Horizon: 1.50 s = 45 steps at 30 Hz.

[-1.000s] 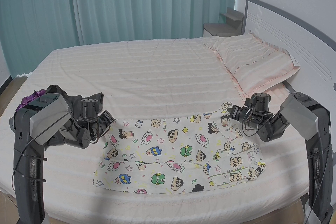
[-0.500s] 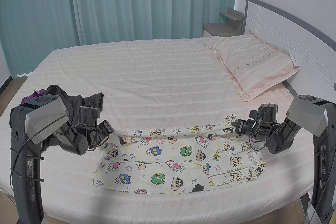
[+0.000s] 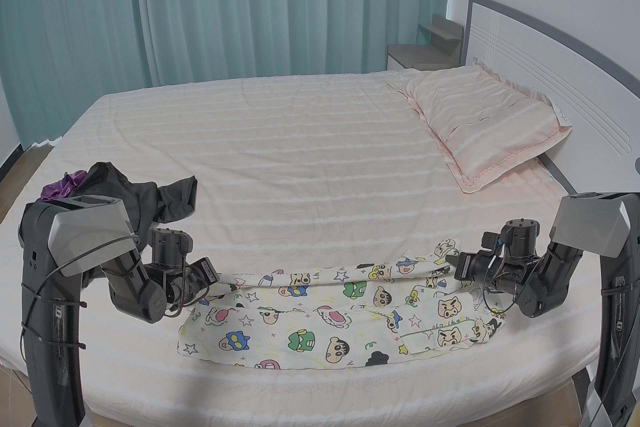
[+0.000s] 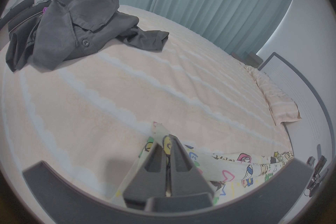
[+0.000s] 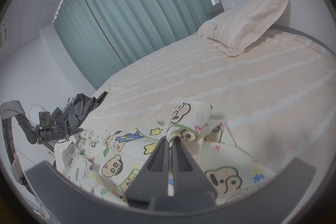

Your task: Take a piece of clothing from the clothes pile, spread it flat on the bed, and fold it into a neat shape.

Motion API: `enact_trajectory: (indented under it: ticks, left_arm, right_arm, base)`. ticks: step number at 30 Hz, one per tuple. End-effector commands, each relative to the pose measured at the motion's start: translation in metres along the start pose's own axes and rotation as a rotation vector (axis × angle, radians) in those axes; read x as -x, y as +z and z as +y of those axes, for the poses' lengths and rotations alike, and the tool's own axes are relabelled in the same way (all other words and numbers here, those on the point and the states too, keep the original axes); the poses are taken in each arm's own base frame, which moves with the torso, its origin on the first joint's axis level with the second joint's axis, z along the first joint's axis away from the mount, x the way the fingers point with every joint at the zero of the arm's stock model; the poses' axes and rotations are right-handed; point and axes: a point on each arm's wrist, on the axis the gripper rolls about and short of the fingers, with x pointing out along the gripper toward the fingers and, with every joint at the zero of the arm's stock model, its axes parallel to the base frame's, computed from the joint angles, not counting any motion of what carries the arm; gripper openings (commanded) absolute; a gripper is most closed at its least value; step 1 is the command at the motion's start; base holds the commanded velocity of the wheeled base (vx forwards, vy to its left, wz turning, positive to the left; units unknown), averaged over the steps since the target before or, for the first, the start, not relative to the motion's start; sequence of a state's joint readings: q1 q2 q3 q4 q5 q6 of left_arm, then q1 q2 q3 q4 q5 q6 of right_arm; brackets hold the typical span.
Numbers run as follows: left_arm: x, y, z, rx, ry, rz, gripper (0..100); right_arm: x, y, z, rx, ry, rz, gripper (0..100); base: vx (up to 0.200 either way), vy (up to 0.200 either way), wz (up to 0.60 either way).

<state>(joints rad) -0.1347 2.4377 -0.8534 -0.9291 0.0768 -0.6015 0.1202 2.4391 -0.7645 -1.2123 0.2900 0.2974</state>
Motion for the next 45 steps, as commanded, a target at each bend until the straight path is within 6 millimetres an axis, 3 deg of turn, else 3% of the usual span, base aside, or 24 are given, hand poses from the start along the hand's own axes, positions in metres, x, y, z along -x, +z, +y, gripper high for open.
enact_trajectory:
  ticks: [1, 19, 31, 45]
  left_arm:
    - [0.003, -0.011, 0.001, -0.013, 0.009, 0.032, 0]
    - [0.025, -0.041, 0.011, -0.144, 0.052, 0.148, 0]
    - [0.035, -0.037, 0.009, -0.182, 0.043, 0.14, 0]
    - [0.036, -0.04, 0.011, -0.203, 0.049, 0.152, 0]
  right_arm:
    - [0.007, -0.011, -0.001, -0.009, -0.009, 0.032, 0]
    - [0.028, -0.042, -0.006, 0.03, -0.024, 0.081, 0]
    - [0.039, -0.04, -0.017, 0.028, -0.046, 0.035, 0]
    - [0.05, -0.053, -0.016, 0.033, -0.026, 0.041, 0]
  base:
    - [0.0, 0.0, 0.0]
    - [0.0, 0.0, 0.0]
    - [0.0, 0.0, 0.0]
    - [0.0, 0.0, 0.0]
